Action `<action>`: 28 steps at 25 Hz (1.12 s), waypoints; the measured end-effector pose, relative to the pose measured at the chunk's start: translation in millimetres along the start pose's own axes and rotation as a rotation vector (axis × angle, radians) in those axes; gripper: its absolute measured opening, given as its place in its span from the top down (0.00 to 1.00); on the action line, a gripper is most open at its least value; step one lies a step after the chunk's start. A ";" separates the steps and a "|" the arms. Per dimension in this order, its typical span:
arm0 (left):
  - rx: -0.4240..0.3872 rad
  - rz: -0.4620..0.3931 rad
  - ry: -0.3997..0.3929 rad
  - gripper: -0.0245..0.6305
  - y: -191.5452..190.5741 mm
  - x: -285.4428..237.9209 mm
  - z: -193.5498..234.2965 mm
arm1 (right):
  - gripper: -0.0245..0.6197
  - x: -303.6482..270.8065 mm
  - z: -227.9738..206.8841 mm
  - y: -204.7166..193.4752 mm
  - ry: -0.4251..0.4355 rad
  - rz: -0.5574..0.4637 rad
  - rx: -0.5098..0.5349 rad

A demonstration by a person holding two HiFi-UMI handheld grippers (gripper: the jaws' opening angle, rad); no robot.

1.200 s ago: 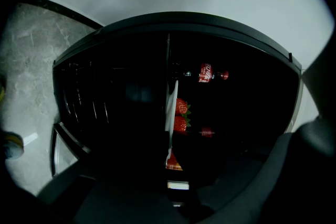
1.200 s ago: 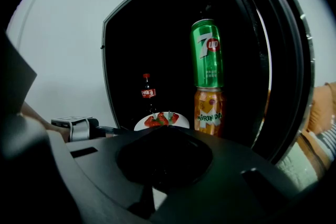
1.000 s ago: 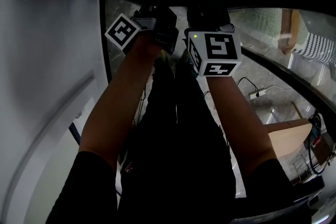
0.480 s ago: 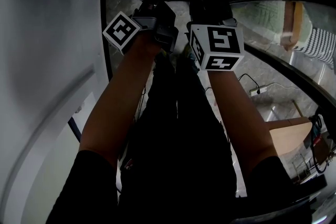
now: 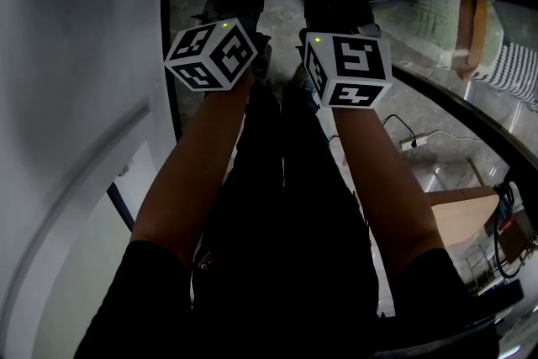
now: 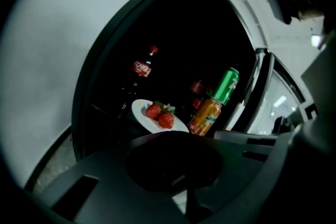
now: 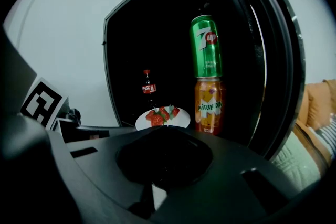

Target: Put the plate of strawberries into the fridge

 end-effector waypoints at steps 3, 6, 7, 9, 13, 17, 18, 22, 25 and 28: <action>-0.227 0.026 0.022 0.96 2.9 -0.9 -11.4 | 0.95 -0.8 1.2 -2.2 -0.003 -0.002 -0.004; -0.431 0.051 0.082 0.96 4.4 -2.3 -20.6 | 0.95 -2.2 1.7 -3.5 -0.003 0.001 -0.007; -0.469 0.059 0.101 0.96 4.2 -3.0 -21.9 | 0.95 -2.6 1.9 -3.5 -0.003 0.002 -0.008; -0.506 0.067 0.133 0.96 2.8 -4.3 -21.3 | 0.95 -3.4 2.4 -3.3 -0.003 0.002 -0.008; -0.515 0.065 0.156 0.96 2.5 -7.2 -18.2 | 0.95 -5.0 1.7 -4.0 -0.004 0.005 -0.008; -0.522 0.067 0.149 0.96 6.3 -12.8 -17.8 | 0.95 -7.9 -0.2 -5.0 -0.006 0.012 -0.010; -0.524 0.068 0.146 0.96 7.1 -14.4 -17.4 | 0.95 -9.0 -0.4 -5.2 -0.006 0.013 -0.011; -0.523 0.073 0.141 0.96 11.2 -20.9 -15.3 | 0.95 -14.5 -2.2 -5.1 -0.007 0.020 -0.014; -0.524 0.075 0.139 0.96 17.2 -27.8 -13.8 | 0.95 -19.0 -4.4 -0.8 -0.009 0.020 -0.014; -0.527 0.073 0.135 0.96 23.8 -34.5 -12.7 | 0.95 -23.2 -6.4 3.2 -0.010 0.019 -0.012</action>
Point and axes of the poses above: the fingertips, and each gripper's own axes: x backward along the fingers, z to its left, y out of its top, the point moved 7 cm from there along x, backward along the fingers, and after that the axes turned 3 degrees about z, right-handed, at the moved point
